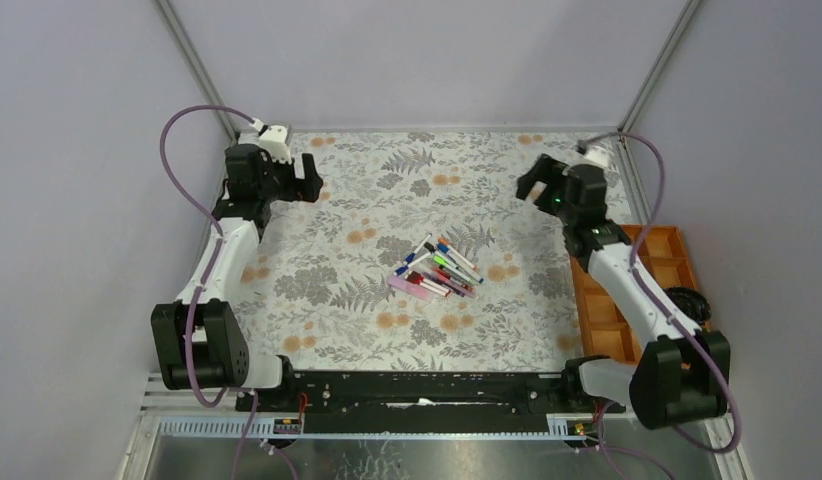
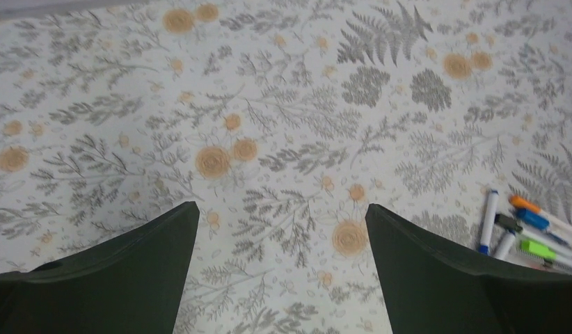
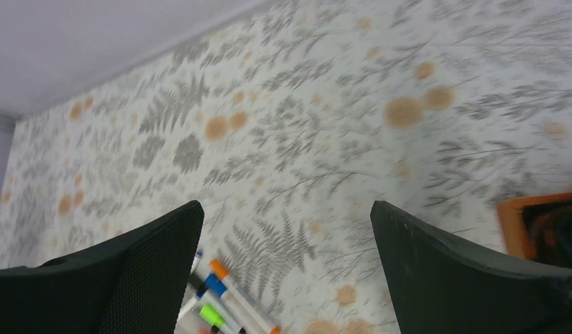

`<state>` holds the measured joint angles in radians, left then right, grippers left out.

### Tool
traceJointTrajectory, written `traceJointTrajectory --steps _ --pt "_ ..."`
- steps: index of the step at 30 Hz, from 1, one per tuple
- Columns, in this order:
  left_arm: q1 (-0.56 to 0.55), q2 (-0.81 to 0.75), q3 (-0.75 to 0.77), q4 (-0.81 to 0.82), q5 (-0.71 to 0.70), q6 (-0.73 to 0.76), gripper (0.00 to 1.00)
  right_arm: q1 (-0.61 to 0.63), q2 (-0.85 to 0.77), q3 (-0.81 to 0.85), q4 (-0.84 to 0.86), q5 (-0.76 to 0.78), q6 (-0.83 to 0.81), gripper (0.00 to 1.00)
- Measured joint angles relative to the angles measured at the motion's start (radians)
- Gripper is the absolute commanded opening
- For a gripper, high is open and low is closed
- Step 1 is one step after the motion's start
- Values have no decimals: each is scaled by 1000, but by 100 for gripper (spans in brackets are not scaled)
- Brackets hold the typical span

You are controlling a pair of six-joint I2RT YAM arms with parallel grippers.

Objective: Open the pen caps

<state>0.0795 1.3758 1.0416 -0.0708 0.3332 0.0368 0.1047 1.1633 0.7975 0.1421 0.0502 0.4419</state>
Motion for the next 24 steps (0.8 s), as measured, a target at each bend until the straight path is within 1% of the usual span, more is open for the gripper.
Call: traceJointTrajectory --steps 2,3,4,8,9,11,12,13,16,19,24 --pt "0 0 19 -79 21 18 98 84 68 100 -101 27 -18 100" --pt "0 0 27 -108 32 24 98 141 89 131 -137 43 -29 100" --pt "0 0 34 -137 46 31 98 188 95 140 -159 46 -37 97" --pt "0 0 56 -234 100 61 98 356 90 106 -222 36 -72 75" --pt "0 0 58 -250 111 69 99 376 93 97 -237 33 -79 68" --pt "0 0 60 -285 130 85 99 409 115 90 -274 35 -86 57" --pt "0 0 60 -302 140 93 99 422 135 89 -285 35 -92 50" --pt "0 1 61 -314 147 101 99 433 153 87 -291 36 -97 46" --pt "0 8 66 -356 175 122 99 459 193 58 -292 34 -96 43" --pt "0 21 80 -389 205 138 99 473 220 28 -295 33 -94 43" --pt "0 26 95 -420 244 148 99 493 267 24 -294 34 -94 45"
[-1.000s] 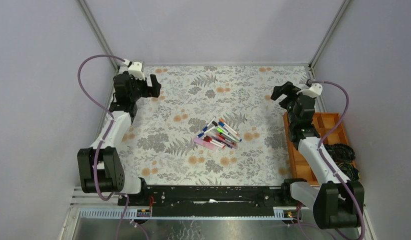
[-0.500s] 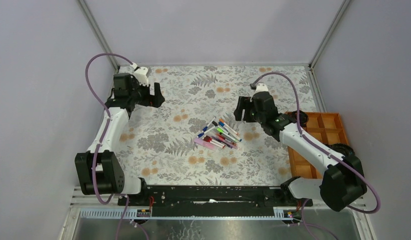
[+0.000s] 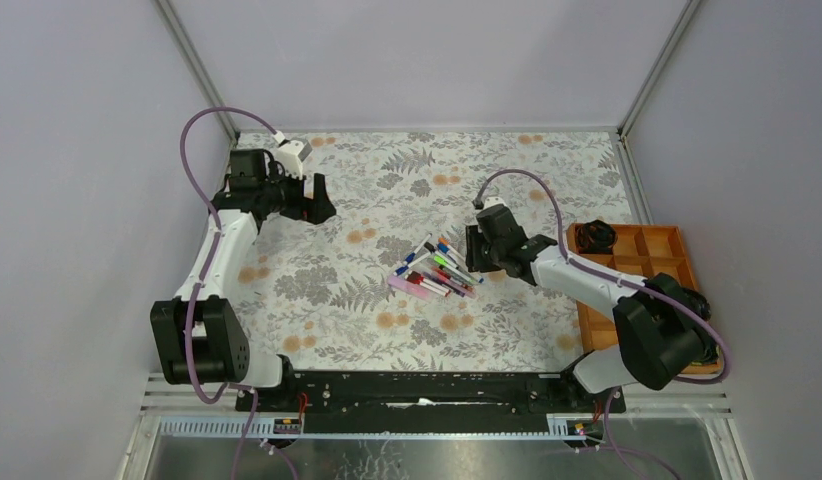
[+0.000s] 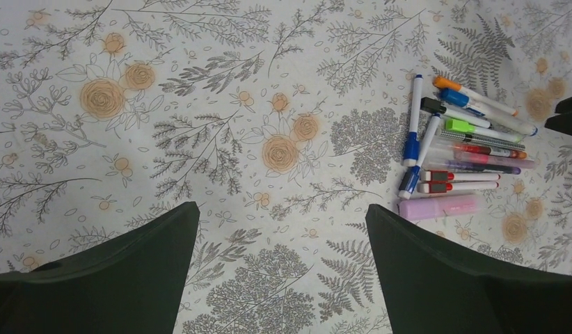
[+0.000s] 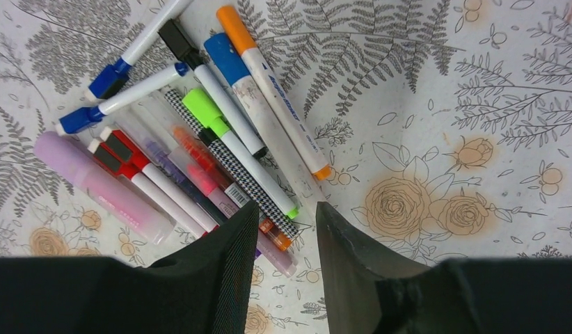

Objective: Open the pen caps

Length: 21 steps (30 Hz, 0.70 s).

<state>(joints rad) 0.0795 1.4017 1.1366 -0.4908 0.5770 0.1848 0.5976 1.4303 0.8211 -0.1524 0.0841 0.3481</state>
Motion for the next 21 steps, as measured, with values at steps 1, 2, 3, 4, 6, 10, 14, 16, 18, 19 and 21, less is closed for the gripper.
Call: traceJointTrajectory --steps 1,2,3,4,6,10,14,16,18,19,21 --pt "0 0 2 -3 6 2 99 2 10 0 0 0 0 45" --pt "0 0 4 -7 12 2 99 3 18 -1 0 0 0 46" --pt "0 0 8 -12 19 3 99 3 28 -1 0 0 0 46" --pt "0 0 11 -16 26 5 99 3 39 -1 0 1 -1 46" --pt "0 0 16 -23 38 8 99 3 58 -2 1 2 -1 46" --pt "0 -1 22 -45 55 12 99 3 93 -11 8 5 -4 45" --pt "0 -1 25 -51 73 14 99 3 127 -15 10 5 -8 44" --pt "0 -2 25 -55 76 14 99 3 143 -15 18 4 -9 44" --pt "0 -2 25 -59 79 14 99 3 148 -15 31 5 -12 42" --pt "0 -2 25 -61 82 14 99 3 150 -15 33 5 -13 42" --pt "0 -2 25 -64 86 15 99 3 158 -15 33 5 -15 41"
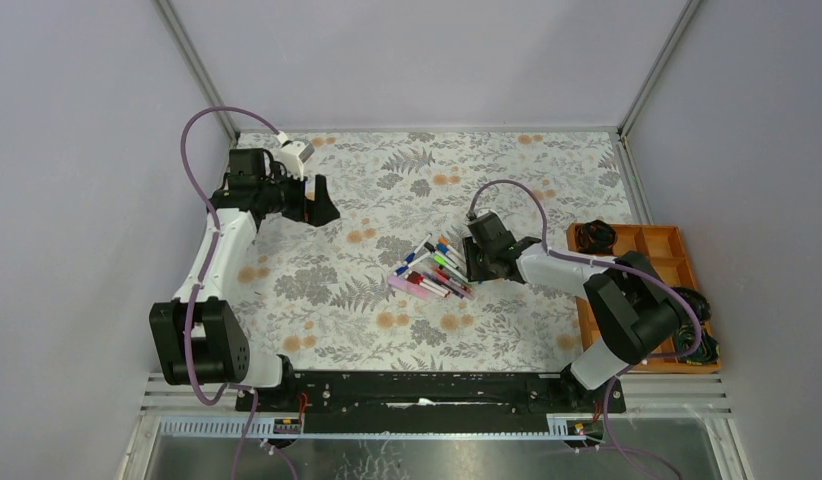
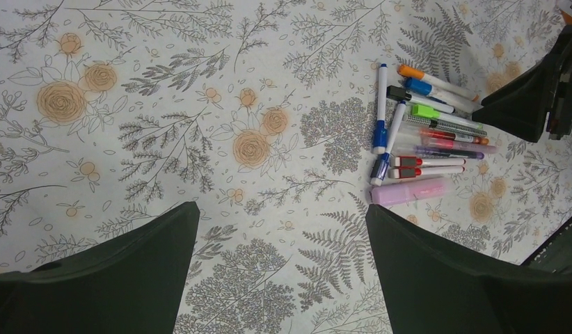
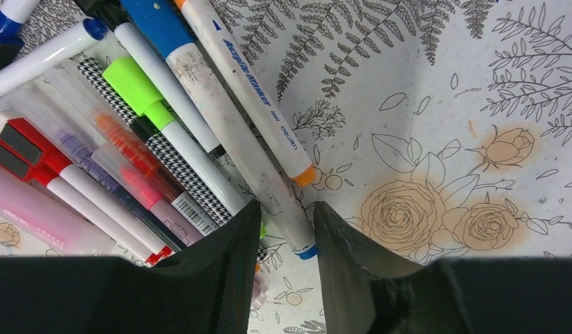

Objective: Open the pen caps

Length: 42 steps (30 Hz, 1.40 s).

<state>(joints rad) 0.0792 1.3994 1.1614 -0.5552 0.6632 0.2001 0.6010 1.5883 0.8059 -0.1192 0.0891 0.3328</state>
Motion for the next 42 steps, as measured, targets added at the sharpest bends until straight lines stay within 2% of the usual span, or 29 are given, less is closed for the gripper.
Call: traceJointTrajectory --steps 14,21,27,37,42 --pt "-7 -11 0 -34 45 21 98 94 10 -4 1 54 -27 41" --pt "-8 -22 0 -45 63 33 99 99 50 36 -3 76 -45 40" --pt "-15 -25 0 -69 78 53 99 99 66 50 6 83 -65 25" --pt "-31 -45 0 -95 101 73 99 99 16 26 -14 40 -75 5" --pt "-45 -50 0 -97 112 82 99 99 -76 27 -48 -10 -77 1"
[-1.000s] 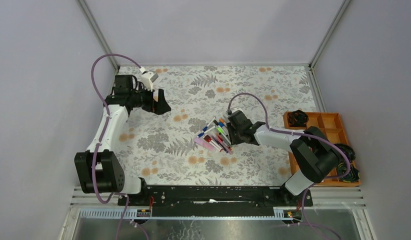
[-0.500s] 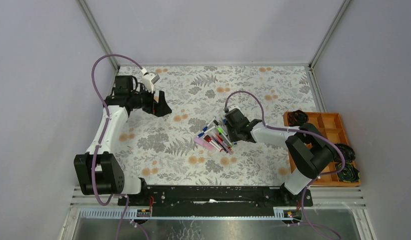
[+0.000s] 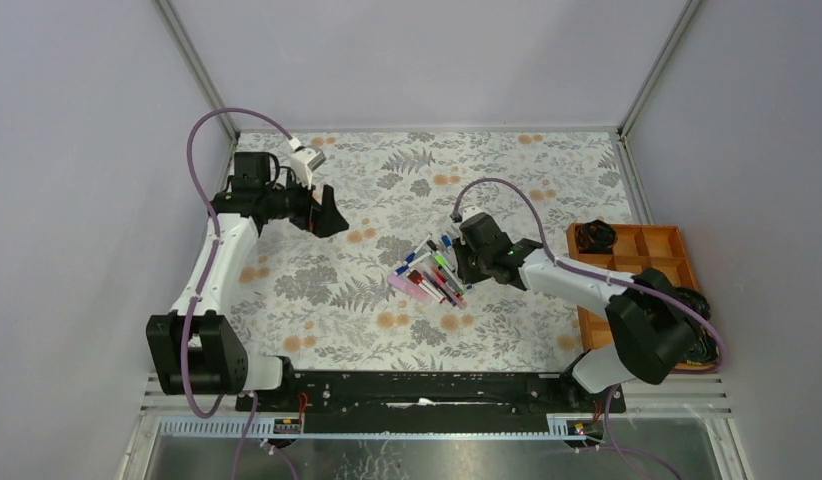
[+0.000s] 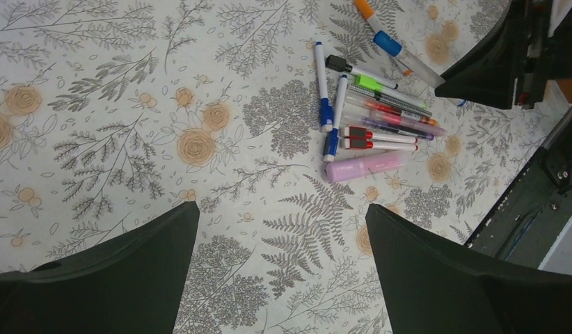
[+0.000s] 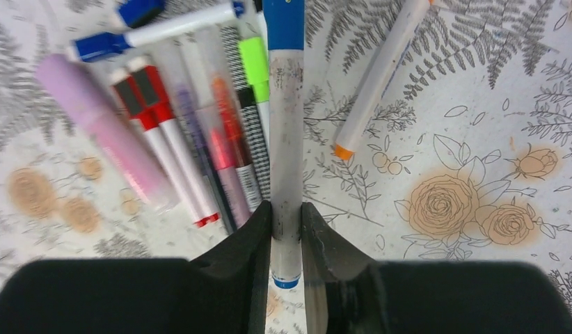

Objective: Open the pen caps

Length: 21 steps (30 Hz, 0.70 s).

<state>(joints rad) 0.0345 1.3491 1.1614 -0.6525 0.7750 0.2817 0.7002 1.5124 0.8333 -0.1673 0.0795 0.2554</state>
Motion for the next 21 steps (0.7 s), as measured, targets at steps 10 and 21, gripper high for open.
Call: traceJointTrajectory --steps 10,21 --pt "-94 -4 0 -93 92 142 99 0 -119 172 -122 -267 -17 0" --pt "-213 -66 5 -289 166 514 99 0 -40 347 -274 -729 -66 0"
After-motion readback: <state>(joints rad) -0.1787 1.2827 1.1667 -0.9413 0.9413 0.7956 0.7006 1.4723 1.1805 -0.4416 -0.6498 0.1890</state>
